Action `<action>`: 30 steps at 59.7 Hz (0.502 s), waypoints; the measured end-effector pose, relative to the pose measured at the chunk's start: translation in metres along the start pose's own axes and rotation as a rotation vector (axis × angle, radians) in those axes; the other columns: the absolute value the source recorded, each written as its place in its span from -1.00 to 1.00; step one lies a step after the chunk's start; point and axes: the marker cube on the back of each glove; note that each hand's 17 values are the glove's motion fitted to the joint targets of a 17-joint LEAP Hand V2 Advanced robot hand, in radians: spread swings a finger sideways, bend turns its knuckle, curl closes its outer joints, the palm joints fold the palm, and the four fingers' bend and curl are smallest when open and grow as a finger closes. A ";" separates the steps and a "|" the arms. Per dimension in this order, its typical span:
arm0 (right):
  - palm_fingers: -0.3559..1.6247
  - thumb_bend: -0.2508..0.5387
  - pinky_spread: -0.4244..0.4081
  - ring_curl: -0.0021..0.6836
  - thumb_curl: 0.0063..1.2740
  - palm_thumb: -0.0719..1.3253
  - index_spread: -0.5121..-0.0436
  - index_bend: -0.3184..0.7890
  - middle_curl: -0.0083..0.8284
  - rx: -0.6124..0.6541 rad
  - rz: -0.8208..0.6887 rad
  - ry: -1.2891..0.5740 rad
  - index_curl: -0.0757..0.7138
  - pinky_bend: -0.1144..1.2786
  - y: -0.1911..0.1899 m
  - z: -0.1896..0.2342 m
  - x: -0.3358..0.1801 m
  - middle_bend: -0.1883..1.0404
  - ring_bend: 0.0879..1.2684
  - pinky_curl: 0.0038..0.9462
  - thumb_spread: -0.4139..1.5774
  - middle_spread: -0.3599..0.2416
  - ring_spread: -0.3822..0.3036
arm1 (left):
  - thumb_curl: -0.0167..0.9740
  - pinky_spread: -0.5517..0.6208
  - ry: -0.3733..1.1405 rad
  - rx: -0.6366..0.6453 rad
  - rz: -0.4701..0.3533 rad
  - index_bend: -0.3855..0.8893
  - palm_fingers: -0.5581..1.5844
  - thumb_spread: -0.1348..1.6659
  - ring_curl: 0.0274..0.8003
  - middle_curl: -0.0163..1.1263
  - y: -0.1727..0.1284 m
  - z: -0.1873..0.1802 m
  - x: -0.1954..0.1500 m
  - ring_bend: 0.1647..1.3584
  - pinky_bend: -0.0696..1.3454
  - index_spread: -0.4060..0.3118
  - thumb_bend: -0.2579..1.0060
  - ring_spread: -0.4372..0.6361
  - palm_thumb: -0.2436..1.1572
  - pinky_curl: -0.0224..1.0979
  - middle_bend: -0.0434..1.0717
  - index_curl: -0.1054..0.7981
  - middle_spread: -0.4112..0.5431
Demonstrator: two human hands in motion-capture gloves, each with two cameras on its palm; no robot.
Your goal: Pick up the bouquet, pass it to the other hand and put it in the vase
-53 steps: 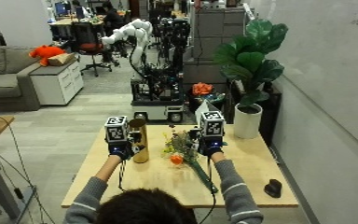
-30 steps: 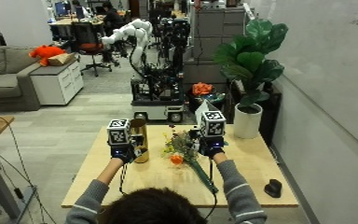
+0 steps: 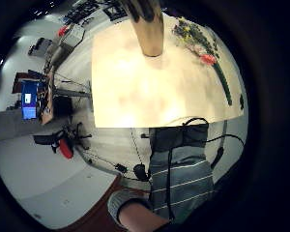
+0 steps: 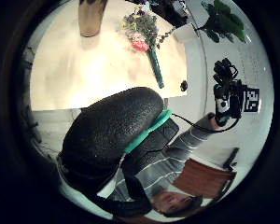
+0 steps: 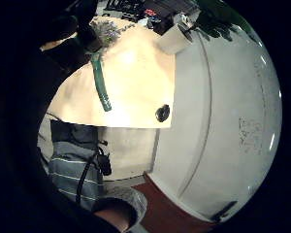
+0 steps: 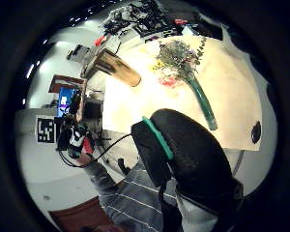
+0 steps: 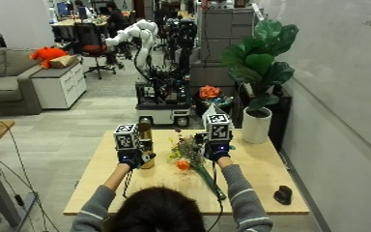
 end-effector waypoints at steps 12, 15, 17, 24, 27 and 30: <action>-0.34 -0.41 0.46 -0.05 -0.66 -0.40 -0.35 -0.33 -0.16 -0.028 0.131 0.021 -0.64 0.32 -0.039 0.036 0.010 -0.22 0.01 -0.26 0.60 0.21 0.15 | -0.47 0.78 0.014 0.025 0.030 -0.15 -0.43 0.24 -0.47 -0.45 0.011 -0.004 0.009 -0.38 -0.48 0.15 -0.64 0.62 -0.68 -0.44 -0.58 -0.14 0.49; -0.33 -0.43 0.46 -0.04 -0.66 -0.42 -0.31 -0.35 -0.15 -0.006 0.151 0.016 -0.66 0.33 -0.045 0.044 0.011 -0.21 0.03 -0.26 0.60 0.25 0.18 | -0.47 0.78 0.022 0.017 0.039 -0.16 -0.43 0.24 -0.46 -0.45 0.012 -0.003 0.009 -0.38 -0.47 0.15 -0.65 0.62 -0.68 -0.43 -0.58 -0.14 0.49; -0.34 -0.44 0.47 -0.03 -0.66 -0.44 -0.29 -0.35 -0.15 0.017 0.131 0.000 -0.67 0.34 -0.033 0.041 0.007 -0.21 0.04 -0.25 0.60 0.28 0.20 | -0.47 0.78 0.025 0.007 0.040 -0.16 -0.43 0.24 -0.46 -0.44 0.007 0.002 0.006 -0.38 -0.47 0.15 -0.65 0.62 -0.68 -0.43 -0.58 -0.13 0.49; -0.33 -0.48 0.47 -0.01 -0.68 -0.58 -0.20 -0.36 -0.12 0.007 0.210 -0.012 -0.70 0.36 -0.049 0.078 0.020 -0.18 0.08 -0.25 0.56 0.35 0.26 | -0.46 0.78 0.030 -0.053 0.002 -0.16 -0.44 0.24 -0.45 -0.43 -0.019 0.027 -0.010 -0.38 -0.48 0.15 -0.65 0.62 -0.68 -0.42 -0.58 -0.13 0.49; -0.33 -0.45 0.50 -0.01 -0.68 -0.61 -0.17 -0.37 -0.11 0.019 0.286 -0.009 -0.71 0.37 -0.079 0.108 0.033 -0.16 0.08 -0.24 0.55 0.36 0.27 | -0.46 0.78 0.030 -0.056 0.003 -0.16 -0.44 0.24 -0.45 -0.43 -0.011 0.025 -0.008 -0.38 -0.48 0.15 -0.65 0.62 -0.68 -0.42 -0.58 -0.13 0.49; -0.34 -0.44 0.52 -0.01 -0.67 -0.62 -0.14 -0.36 -0.11 0.022 0.315 -0.016 -0.72 0.38 -0.081 0.123 0.037 -0.15 0.09 -0.24 0.55 0.37 0.28 | -0.46 0.78 0.037 -0.060 0.016 -0.16 -0.44 0.24 -0.44 -0.43 -0.013 0.029 -0.008 -0.38 -0.48 0.15 -0.65 0.62 -0.68 -0.41 -0.58 -0.12 0.49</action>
